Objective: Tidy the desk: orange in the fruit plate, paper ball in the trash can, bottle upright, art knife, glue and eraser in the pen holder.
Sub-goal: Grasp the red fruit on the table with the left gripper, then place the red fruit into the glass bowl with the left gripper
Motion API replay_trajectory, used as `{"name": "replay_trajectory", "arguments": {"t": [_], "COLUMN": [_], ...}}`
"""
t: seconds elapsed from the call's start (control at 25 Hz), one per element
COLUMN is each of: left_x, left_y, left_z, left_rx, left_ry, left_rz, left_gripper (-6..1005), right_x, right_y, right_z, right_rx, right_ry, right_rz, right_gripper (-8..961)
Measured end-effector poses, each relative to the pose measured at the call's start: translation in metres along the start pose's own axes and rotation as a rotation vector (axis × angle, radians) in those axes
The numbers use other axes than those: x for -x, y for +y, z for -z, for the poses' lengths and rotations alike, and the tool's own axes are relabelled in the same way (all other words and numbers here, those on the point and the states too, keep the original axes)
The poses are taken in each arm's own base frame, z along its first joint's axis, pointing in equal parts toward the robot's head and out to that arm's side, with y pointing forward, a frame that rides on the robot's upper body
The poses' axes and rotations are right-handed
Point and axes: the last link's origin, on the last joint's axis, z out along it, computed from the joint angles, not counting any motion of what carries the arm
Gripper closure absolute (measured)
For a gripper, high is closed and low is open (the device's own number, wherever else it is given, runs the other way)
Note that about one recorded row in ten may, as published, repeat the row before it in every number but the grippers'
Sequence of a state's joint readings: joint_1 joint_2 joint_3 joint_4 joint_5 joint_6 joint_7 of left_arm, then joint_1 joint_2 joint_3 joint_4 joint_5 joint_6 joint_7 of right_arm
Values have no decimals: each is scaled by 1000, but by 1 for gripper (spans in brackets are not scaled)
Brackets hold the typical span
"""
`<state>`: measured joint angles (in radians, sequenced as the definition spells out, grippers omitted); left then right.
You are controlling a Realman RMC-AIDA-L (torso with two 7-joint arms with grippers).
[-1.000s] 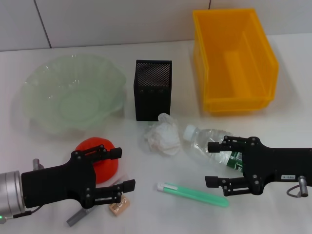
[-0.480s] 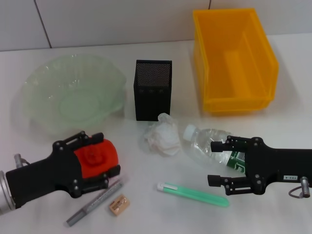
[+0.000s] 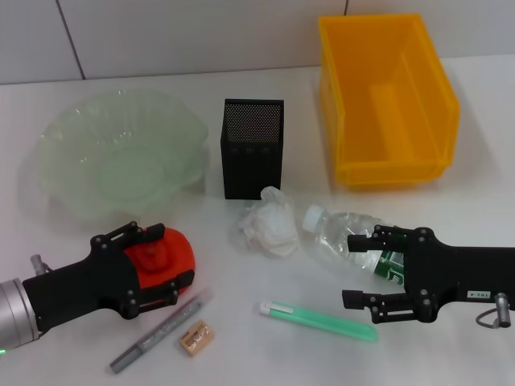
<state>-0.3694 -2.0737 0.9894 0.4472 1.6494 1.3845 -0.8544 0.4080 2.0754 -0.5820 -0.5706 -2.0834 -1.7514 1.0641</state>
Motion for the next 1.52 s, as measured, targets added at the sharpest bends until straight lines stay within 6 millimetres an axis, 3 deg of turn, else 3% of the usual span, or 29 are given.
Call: {"name": "replay_trajectory", "arguments": {"t": [0.56,0.96,1.2,1.52], "left_x": [8,11,10,5], "left_y": [-6,-4,-5,-4], "left_z": [-3,-1,-1,2], "left_rx": [-50,-53,-60,-36], "left_ry": [-54,-58,-56,-27], "left_rz": [-35,-103,-102,-103], "left_gripper": [202,299,494,638], "right_x": [0,0,0,-1], "right_y": [0,0,0,-1], "right_z": [-1,-1,-1,-1], "right_rx": [3,3,1,-10], "right_ry": [3,2,3,3], "right_rz": [3,3,2,-4], "right_gripper": [127,127,128,127]}}
